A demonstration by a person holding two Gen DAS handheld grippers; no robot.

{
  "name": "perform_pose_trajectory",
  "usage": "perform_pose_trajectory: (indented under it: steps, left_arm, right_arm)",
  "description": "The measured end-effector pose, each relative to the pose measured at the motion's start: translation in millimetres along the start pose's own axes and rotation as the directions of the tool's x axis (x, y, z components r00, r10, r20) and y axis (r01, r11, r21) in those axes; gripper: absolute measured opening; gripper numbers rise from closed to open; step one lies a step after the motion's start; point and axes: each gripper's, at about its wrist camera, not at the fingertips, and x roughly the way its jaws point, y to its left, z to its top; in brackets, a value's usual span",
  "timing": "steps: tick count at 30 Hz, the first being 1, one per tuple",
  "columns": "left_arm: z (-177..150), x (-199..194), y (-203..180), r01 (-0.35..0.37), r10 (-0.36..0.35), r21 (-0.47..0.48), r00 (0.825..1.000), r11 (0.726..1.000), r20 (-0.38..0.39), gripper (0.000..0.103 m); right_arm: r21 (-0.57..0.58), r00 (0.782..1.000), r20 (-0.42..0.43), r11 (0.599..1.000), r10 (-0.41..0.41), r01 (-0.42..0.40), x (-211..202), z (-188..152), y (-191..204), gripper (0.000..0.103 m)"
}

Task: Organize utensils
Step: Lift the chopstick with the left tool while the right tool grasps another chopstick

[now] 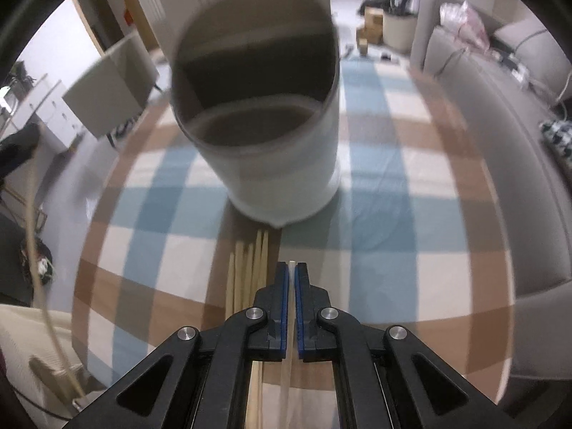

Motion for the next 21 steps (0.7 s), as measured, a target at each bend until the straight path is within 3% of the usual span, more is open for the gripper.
perform_pose_trajectory:
  steps: [5,11,21]
  left_arm:
    - [0,-19,-17,0.007,-0.009,0.031,0.997,0.999,0.077,0.0]
    - [1,-43,-42,0.023,-0.032,0.057,0.986,0.998,0.165,0.0]
    - [14,-60,-86,-0.027,-0.009,0.14,0.969,0.99,0.247,0.0]
  right_arm:
    - [-0.018,0.992,0.123,1.0,0.008,-0.006,-32,2,6,0.003]
    - [-0.046,0.967,0.255,0.999,0.016,-0.004,-75,-1,4,0.002]
    - [-0.034,0.923,0.38,0.998,0.061,-0.052,-112,-7,-3,0.002]
